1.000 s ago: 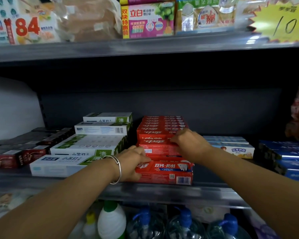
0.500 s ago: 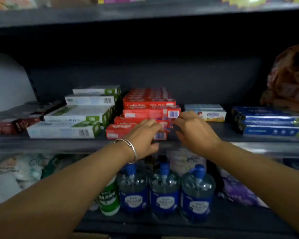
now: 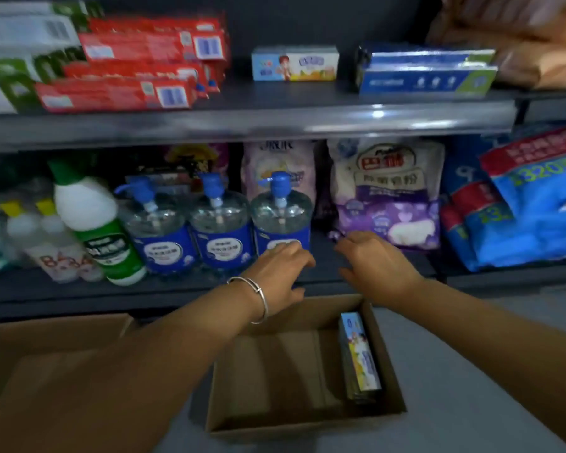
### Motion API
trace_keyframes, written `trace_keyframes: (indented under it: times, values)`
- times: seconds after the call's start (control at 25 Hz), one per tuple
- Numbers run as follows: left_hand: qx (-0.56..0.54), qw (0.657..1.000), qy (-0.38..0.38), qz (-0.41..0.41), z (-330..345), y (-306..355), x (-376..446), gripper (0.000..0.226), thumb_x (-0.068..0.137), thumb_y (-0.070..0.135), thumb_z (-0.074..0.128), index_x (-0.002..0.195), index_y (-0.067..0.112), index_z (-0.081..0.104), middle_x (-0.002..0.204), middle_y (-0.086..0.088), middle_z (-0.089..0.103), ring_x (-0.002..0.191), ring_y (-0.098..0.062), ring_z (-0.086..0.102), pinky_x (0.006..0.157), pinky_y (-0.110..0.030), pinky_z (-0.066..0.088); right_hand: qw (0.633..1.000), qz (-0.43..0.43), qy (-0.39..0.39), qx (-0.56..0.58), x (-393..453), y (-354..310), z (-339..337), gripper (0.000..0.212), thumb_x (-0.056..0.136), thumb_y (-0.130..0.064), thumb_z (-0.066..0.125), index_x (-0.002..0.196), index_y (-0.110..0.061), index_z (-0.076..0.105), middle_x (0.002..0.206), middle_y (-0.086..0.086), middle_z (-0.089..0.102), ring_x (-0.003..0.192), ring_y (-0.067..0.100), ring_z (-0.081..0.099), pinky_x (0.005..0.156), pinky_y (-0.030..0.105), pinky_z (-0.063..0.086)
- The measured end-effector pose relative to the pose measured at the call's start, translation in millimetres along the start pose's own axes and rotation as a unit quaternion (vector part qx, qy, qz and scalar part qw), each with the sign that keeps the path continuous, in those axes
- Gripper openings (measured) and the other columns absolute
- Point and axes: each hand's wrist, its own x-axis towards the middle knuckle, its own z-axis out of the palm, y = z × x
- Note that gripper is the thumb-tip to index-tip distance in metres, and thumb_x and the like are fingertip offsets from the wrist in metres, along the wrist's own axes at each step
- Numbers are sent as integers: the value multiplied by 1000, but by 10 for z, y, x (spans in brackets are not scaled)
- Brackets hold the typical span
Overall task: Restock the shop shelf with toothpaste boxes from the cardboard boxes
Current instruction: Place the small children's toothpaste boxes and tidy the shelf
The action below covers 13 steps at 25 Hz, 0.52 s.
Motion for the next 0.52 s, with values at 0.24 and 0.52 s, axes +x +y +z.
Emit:
trace_keyframes:
  times: [0.24,0.52]
  values:
    - [15,997,-78,-21,801,288,189,47,82,25,63,126,18,47,127,-3,43,119,-20,42,100,-33,36,989,70,-123,48,-325,260,921,26,92,-14,49,115,-6,57,122,14,58,113,32,57,89,37,47]
    - [63,985,-159,-3,1096,394,459,47,84,22,60,128,17,45,129,-2,43,121,-18,41,102,-32,35,983,39,-178,16,-467,200,1692,36,98,-5,36,132,7,41,131,23,48,118,36,51,93,40,44]
